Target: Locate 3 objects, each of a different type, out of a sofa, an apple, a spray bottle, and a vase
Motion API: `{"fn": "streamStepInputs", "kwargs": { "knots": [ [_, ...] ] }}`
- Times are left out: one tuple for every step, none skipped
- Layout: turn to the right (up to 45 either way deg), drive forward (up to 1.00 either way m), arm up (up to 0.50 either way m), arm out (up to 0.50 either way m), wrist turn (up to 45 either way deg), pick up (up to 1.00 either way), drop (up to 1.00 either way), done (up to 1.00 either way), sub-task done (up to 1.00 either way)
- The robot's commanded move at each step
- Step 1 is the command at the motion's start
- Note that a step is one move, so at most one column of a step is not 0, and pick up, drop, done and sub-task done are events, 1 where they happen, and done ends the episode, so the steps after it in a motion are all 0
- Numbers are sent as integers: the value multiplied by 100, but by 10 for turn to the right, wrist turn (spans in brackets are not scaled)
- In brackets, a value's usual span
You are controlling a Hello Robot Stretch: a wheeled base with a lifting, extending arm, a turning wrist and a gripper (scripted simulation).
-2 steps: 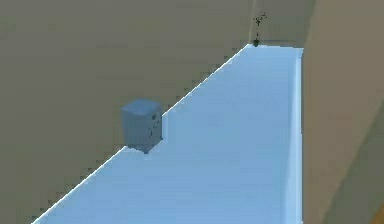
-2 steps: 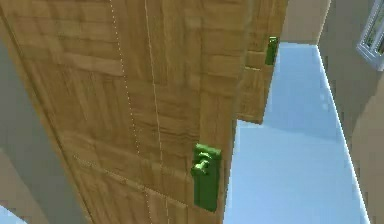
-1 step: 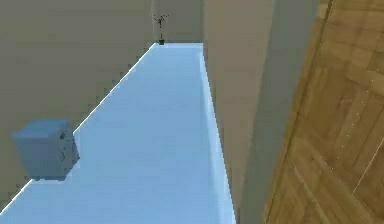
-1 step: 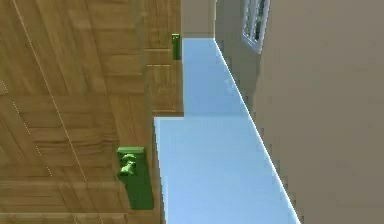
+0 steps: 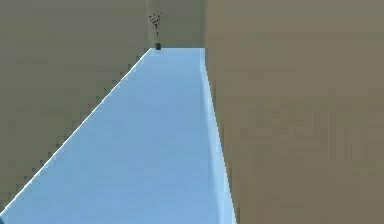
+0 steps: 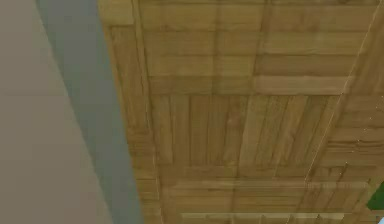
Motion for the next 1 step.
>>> {"fn": "streamStepInputs", "kwargs": {
  "knots": [
    [0, 100, 0, 0, 0, 0, 0, 0, 0]
  ]
}}
